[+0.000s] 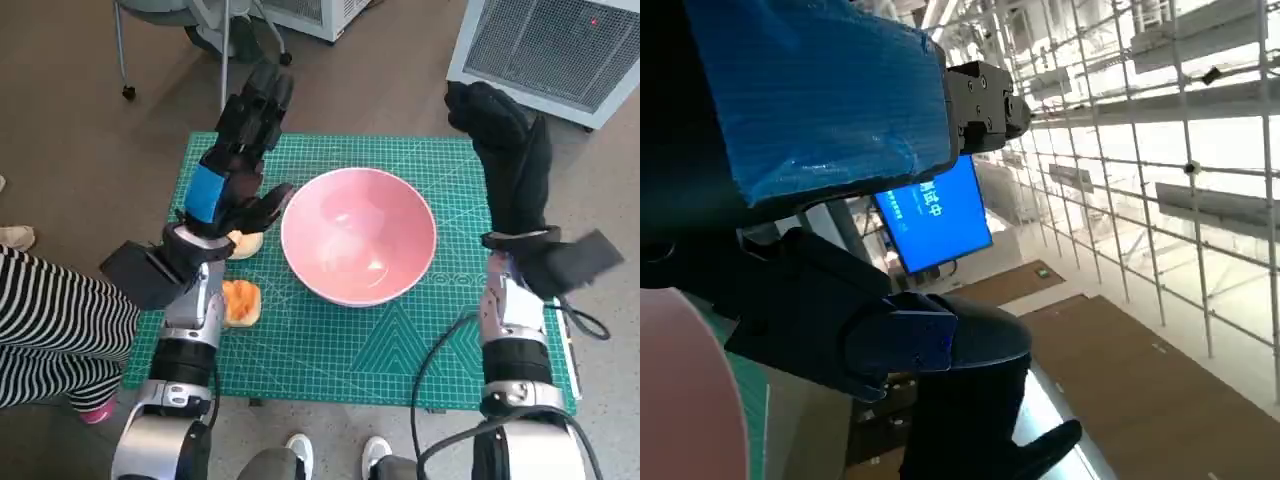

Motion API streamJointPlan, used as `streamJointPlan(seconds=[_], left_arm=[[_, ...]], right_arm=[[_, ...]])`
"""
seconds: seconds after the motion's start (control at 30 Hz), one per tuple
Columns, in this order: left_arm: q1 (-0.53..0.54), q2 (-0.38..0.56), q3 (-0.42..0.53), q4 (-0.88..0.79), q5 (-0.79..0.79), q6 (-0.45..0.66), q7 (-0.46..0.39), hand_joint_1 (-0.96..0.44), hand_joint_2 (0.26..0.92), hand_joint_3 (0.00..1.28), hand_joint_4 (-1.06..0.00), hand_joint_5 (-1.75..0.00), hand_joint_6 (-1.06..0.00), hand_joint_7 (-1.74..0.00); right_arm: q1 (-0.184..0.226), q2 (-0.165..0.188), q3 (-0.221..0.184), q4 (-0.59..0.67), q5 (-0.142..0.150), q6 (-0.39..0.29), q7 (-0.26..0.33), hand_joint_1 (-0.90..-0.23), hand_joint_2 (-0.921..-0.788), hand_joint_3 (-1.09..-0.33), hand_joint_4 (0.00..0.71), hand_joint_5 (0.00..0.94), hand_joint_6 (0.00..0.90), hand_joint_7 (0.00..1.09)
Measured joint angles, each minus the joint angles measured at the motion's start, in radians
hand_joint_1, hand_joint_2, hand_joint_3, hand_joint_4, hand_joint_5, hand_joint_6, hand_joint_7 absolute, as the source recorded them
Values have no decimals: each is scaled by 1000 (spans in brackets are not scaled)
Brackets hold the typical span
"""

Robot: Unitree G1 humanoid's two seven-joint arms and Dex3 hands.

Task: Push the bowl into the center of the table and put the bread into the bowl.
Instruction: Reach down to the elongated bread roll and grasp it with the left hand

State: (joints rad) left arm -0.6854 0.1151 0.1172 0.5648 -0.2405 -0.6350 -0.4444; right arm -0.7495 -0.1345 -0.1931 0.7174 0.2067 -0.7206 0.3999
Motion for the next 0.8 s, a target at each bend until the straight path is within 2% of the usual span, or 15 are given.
streamJointPlan(seconds=[0.2,0.47,0.8], left_arm=[[-14,0,-11,-21,1,1,-1,-706,921,400,-43,-8,1,-327],[-26,3,-20,-37,3,1,-17,-699,921,400,-48,-11,1,-329],[-27,45,-13,-36,-5,-1,-72,-723,921,365,-44,-8,1,-323]], right_arm=[[27,3,21,-81,25,29,14,-714,-921,-728,124,6,112,283],[31,3,40,-113,26,49,21,-734,-921,-715,122,4,102,298],[31,3,44,-122,30,61,26,-738,-921,-690,122,2,95,323]])
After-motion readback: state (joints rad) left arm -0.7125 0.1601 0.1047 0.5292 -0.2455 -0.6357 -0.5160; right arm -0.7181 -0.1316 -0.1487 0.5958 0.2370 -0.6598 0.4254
